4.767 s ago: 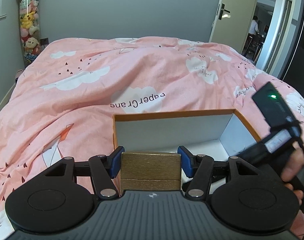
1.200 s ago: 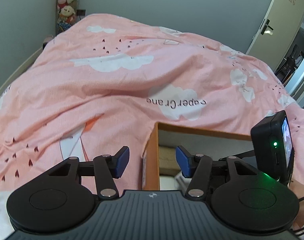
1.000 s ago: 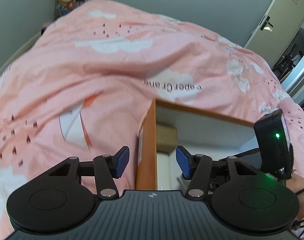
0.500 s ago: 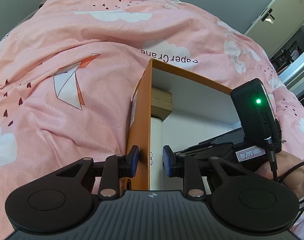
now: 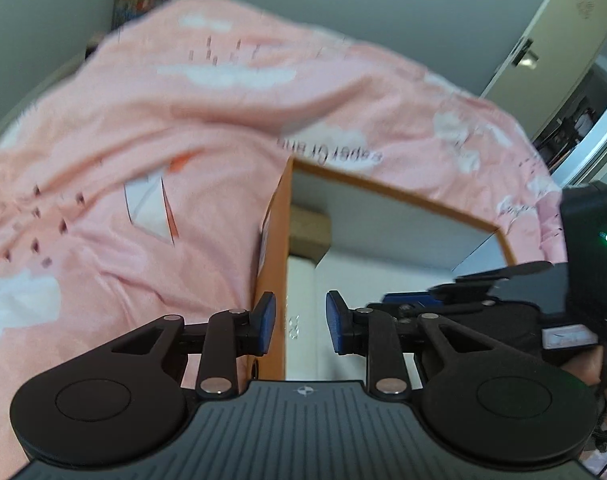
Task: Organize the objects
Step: 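Open both tools and lift them out of the orange box, then move both tools back to the pile of plush toys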
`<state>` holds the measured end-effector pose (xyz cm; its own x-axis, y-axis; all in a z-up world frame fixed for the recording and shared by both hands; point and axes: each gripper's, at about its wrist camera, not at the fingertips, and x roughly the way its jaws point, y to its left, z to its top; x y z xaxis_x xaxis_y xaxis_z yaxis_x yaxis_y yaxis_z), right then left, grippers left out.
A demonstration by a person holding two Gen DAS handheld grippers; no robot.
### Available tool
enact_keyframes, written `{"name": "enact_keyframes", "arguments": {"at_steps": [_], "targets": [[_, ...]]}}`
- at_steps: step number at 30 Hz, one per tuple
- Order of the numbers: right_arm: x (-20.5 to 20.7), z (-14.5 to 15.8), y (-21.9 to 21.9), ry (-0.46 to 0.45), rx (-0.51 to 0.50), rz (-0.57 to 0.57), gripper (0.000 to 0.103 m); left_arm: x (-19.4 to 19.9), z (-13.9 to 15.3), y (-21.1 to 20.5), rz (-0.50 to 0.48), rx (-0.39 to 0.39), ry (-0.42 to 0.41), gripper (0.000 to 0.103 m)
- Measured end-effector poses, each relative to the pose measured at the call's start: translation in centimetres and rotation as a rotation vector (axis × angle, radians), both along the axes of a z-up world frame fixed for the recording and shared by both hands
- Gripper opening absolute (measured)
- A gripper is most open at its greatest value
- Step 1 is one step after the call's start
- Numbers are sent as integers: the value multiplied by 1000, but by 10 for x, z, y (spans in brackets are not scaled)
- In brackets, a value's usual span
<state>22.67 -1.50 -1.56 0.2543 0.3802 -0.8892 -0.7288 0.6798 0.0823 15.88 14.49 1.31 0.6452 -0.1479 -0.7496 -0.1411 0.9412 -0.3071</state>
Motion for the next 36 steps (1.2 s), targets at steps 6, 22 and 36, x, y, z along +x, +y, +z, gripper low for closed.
{"name": "enact_keyframes", "arguments": {"at_steps": [6,22,36], "targets": [[-31,39,-47,-131,126,-32,40,-41,35,-22,-33,35,-109,38],[-142,29,-165,-173,259,-242,67,-110,23,-72,-165,33,-39,44],[-179,-21,-185,35,223,-331,50,-143,-14,-81,-198,-1,119,44]]}}
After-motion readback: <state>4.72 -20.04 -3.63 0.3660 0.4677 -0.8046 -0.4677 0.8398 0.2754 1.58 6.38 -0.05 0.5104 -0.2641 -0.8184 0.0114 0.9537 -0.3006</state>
